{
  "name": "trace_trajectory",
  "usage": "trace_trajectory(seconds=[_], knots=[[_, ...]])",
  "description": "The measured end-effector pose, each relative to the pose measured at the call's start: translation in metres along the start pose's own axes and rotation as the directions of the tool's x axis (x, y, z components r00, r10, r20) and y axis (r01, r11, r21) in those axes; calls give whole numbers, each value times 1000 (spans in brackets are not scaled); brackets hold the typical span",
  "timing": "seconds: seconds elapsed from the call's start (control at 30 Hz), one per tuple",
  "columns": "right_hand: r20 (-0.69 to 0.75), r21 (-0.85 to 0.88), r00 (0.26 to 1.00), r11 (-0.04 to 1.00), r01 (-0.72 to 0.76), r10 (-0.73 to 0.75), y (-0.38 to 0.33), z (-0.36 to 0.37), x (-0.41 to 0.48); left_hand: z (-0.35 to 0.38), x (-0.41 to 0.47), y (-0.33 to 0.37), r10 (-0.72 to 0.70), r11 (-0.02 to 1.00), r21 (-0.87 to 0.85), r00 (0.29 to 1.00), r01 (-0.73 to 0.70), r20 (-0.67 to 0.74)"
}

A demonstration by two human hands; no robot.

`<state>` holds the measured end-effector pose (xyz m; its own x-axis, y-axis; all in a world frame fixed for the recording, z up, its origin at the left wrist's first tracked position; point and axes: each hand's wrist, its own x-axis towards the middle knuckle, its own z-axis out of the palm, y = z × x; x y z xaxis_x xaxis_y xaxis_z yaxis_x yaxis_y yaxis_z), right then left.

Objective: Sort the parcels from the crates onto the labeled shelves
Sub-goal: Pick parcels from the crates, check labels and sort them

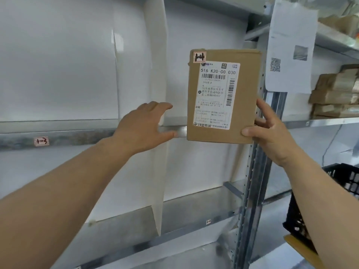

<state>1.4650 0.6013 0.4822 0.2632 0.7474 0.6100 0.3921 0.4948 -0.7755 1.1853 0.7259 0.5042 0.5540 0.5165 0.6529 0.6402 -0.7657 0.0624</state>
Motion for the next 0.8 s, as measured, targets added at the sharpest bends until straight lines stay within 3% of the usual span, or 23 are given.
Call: trace_trajectory(seconds=[0.27,0.47,0.57,0.8], knots=[[88,86,994,995,53,-61,46,-38,86,30,56,36,-119,989,90,992,122,-39],[146,108,989,994,23,-39,73,-27,137,62,102,54,-326,911,-261,945,320,20],[183,68,983,998,13,-25,82,-13,155,78,121,49,-431,836,-377,902,400,1],[239,-163,970,987,-13,52,103,16,177,106,139,30,-568,787,-292,823,543,0]])
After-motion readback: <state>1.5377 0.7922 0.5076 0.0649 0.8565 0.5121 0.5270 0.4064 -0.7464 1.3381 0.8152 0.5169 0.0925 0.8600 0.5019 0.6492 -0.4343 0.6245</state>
